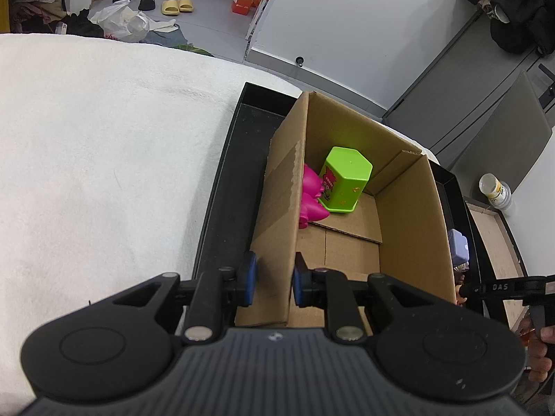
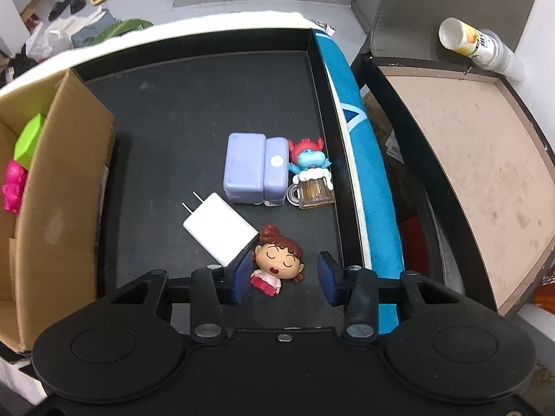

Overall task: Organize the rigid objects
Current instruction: 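Move the right gripper back over the tray to the small doll figurine, then grasp the small doll figurine with the right gripper and lift it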

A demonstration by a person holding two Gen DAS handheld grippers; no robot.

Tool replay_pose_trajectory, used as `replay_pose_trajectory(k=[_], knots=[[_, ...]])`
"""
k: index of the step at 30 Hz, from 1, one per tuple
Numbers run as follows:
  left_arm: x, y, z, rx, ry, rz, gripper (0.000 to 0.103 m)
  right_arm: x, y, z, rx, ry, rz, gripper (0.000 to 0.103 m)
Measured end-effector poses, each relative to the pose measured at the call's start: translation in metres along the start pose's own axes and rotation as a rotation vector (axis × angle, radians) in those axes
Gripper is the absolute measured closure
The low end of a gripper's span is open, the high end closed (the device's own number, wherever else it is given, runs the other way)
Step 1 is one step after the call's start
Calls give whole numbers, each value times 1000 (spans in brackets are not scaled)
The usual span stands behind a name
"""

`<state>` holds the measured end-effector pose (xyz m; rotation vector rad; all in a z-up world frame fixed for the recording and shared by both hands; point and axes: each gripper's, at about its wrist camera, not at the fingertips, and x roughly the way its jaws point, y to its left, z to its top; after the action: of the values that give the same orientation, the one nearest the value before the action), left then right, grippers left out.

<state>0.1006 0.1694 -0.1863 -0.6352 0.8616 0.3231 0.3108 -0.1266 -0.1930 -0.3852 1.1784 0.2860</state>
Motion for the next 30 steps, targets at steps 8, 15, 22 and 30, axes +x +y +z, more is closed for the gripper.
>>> replay_pose_trajectory(k=[8, 15, 22, 30], knots=[[1, -1, 0, -4, 2, -3, 83, 14, 7, 3, -27, 4, -30, 63], [2, -1, 0, -6, 3, -5, 83, 22, 8, 3, -32, 8, -36, 69], [3, -1, 0, -5, 5, -6, 83, 8, 5, -3, -33, 18, -27, 70], [3, 0, -1, -1, 3, -2, 83, -16, 16, -6, -68, -8, -17, 70]])
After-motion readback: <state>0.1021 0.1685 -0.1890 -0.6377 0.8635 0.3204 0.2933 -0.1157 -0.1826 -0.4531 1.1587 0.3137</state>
